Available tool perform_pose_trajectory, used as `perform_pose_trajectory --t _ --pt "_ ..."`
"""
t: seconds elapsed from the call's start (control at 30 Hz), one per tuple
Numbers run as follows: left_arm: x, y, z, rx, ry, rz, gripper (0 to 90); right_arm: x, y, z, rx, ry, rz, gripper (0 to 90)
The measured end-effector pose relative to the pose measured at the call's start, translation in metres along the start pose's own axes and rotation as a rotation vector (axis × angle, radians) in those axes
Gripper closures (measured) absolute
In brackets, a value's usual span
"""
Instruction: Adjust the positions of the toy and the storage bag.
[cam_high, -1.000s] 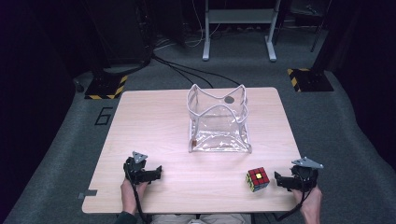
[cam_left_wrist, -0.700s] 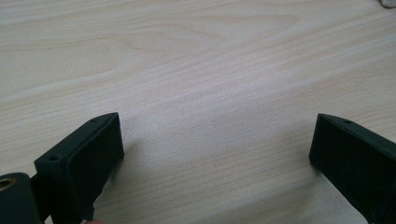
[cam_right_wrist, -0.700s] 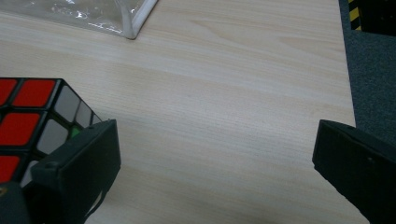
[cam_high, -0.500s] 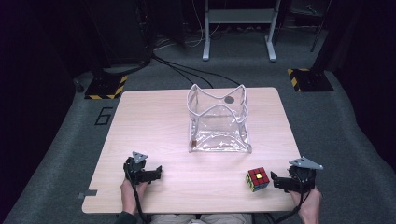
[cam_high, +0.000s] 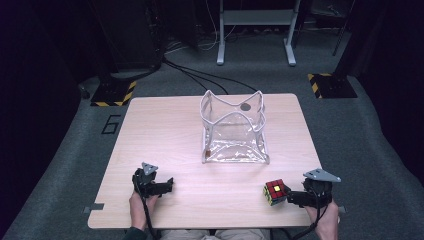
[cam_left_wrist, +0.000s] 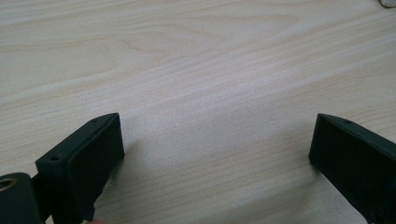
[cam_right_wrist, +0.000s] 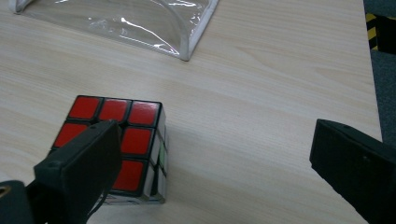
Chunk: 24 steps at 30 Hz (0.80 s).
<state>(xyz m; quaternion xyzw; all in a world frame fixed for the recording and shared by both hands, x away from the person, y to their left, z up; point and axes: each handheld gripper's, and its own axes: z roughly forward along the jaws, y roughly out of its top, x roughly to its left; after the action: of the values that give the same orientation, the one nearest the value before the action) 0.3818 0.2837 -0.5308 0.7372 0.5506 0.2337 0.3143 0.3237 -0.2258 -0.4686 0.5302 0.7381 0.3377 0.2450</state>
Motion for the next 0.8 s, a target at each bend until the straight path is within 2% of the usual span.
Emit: perform_pose_trajectory --t 0.4,0.57,0.8 --pt "0.0 0.0 0.0 0.0 0.0 0.001 3.0 0.022 0.008 -0.002 0.004 0.035 -0.047 1.8" --pt "0.0 0.0 0.0 -0.001 -0.001 -0.001 3.0 0.031 0.01 0.001 0.016 0.059 -0.075 1.8" --pt "0.0 0.0 0.0 -0.001 -0.001 0.001 3.0 0.041 0.011 0.008 0.035 0.082 -0.087 1.7"
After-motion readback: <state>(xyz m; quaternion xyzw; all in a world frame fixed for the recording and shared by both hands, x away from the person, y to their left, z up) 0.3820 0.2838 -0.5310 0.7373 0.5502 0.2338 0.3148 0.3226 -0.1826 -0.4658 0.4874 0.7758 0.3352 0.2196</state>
